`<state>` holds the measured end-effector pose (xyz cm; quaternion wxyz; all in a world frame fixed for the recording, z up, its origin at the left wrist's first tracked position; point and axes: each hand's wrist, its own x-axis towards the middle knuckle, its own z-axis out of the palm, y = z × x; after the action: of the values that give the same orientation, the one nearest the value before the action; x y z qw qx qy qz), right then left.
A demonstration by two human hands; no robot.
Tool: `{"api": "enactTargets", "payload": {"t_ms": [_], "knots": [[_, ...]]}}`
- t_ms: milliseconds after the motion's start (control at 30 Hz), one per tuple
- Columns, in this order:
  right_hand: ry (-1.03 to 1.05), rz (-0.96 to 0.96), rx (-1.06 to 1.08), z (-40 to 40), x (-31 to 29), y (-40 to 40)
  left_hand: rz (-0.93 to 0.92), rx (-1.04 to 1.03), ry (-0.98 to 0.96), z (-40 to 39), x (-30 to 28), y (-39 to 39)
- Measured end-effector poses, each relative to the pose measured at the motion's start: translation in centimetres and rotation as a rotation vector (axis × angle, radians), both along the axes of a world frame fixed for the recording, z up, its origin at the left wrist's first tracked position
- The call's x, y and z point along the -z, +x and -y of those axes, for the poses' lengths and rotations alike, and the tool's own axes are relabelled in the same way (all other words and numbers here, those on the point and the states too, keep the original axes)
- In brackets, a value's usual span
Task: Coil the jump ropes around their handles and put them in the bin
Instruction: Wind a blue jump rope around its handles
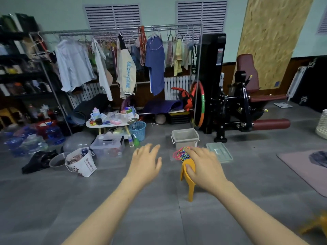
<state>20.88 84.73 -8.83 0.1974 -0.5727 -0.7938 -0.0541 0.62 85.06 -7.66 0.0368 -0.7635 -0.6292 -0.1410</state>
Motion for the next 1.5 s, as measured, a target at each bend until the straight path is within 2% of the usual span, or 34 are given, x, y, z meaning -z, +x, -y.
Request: {"api": "enactTargets", "payload": {"t_ms": [367,667,1100,1500], "knots": [[-0.135,0.057,-0.097,-24.3,0.6,-0.1,0.010,-0.099,-0.047,-22.4,1.6,0.2],[-0.182,0.067,-0.186,-39.7,2.8,-2.6,0.027,-0.167,-0.132,-36.7,3.9,-2.8],[-0.224,-0.111,-0.021,-62.9,5.6,-9.6,-0.023,-0.004,-0.174,-63.0,4.6,-9.3],[-0.240,-0.102,0.101,-82.0,6.8,-8.1,-0.012,0.138,-0.226,-84.1,7.7,-6.2]]}}
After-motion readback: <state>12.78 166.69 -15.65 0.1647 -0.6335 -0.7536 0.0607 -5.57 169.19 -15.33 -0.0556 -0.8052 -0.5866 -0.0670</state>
